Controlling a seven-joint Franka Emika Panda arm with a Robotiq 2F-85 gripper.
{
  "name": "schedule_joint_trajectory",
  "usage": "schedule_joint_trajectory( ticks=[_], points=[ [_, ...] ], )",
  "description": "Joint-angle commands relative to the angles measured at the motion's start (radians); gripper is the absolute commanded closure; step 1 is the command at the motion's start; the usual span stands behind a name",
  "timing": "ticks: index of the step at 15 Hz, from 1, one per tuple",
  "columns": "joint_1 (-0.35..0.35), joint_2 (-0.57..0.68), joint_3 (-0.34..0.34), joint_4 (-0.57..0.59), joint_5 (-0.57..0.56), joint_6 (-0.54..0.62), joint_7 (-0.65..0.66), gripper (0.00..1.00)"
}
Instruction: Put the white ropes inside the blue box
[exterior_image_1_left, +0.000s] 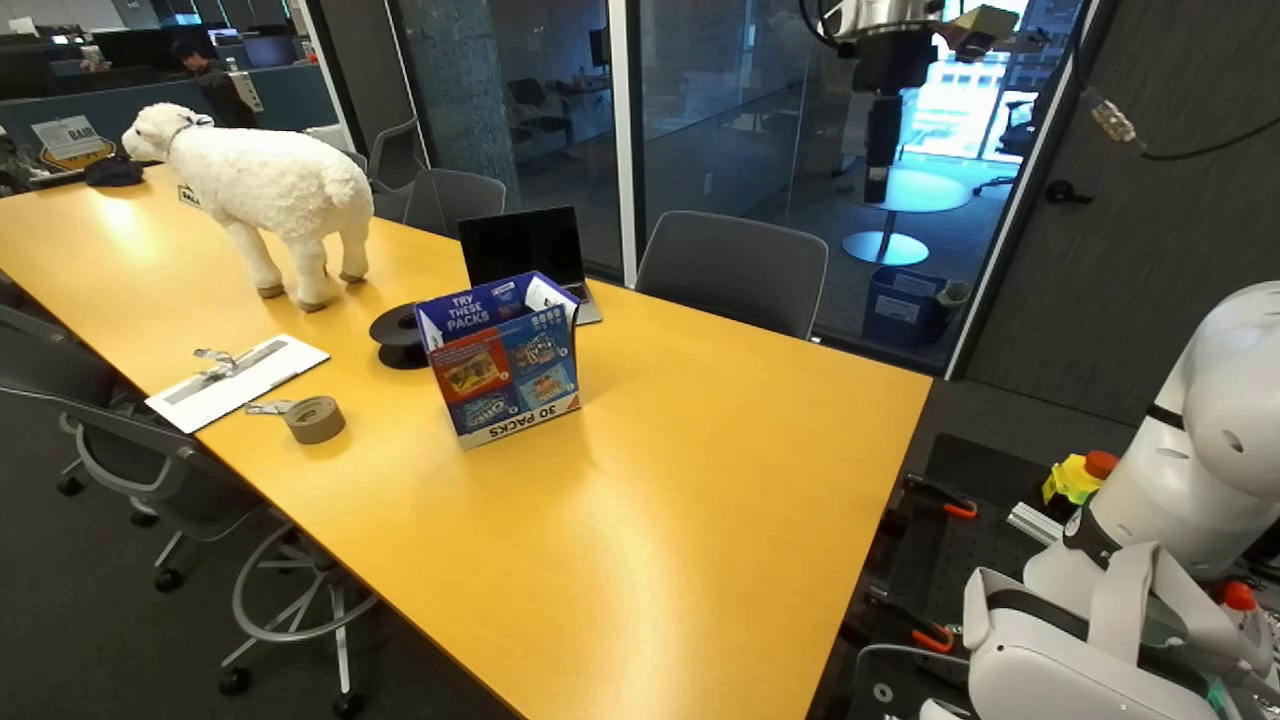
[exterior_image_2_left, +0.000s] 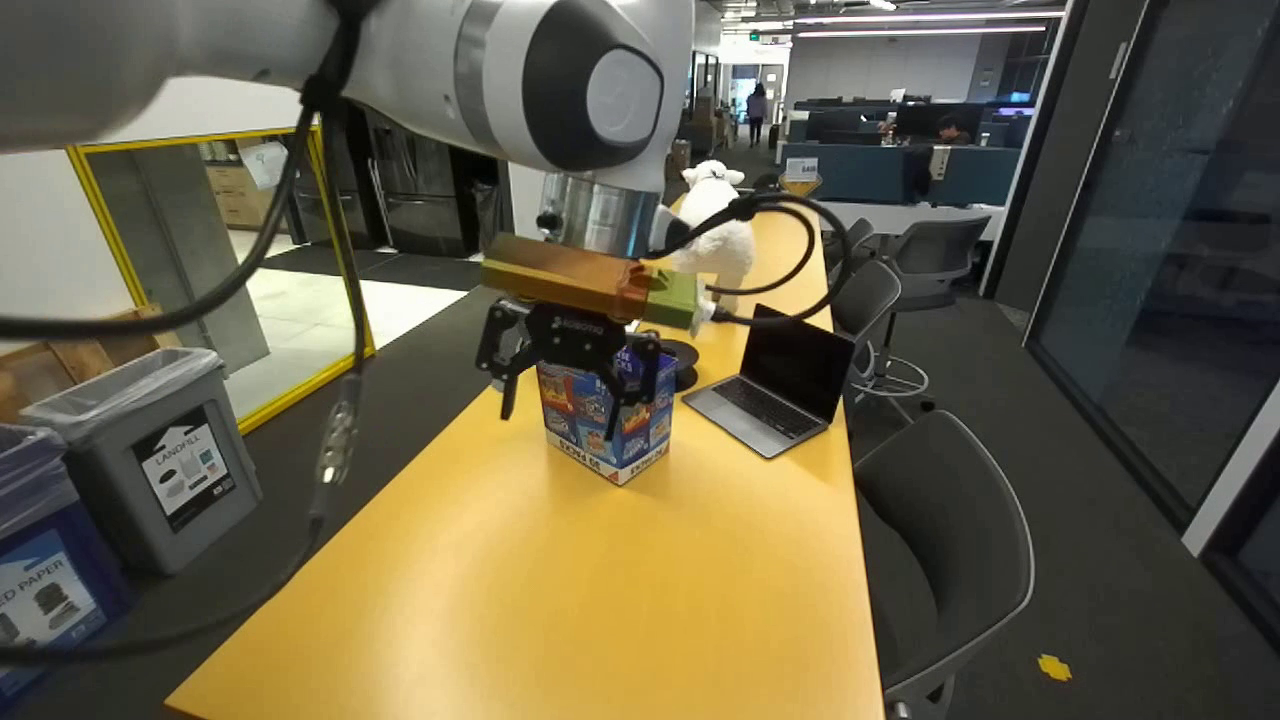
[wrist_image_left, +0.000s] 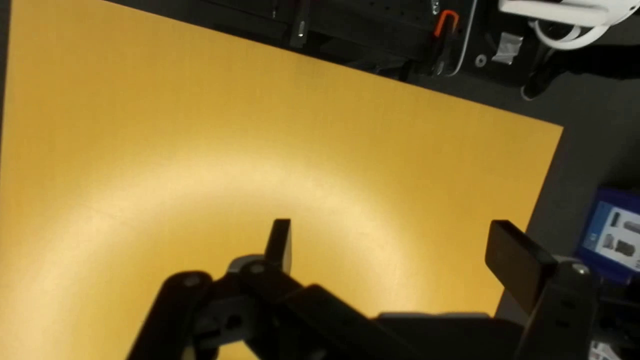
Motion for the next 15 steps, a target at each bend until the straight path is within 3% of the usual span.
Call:
schedule_joint_trajectory(
  ticks=[1, 5, 9, 15],
  points=[
    [0.055, -0.240, -0.012, -0.255, 0.032, 0.043, -0.025, 0.00],
    [0.106, -0.325, -0.003, -0.391, 0.055, 0.077, 0.026, 0.00],
    [0.133, -0.335, 0.013, -0.467, 0.061, 0.192, 0.077, 0.00],
    [0.140, -0.310, 0.001, -0.472, 0.036, 0.205, 0.093, 0.00]
  ],
)
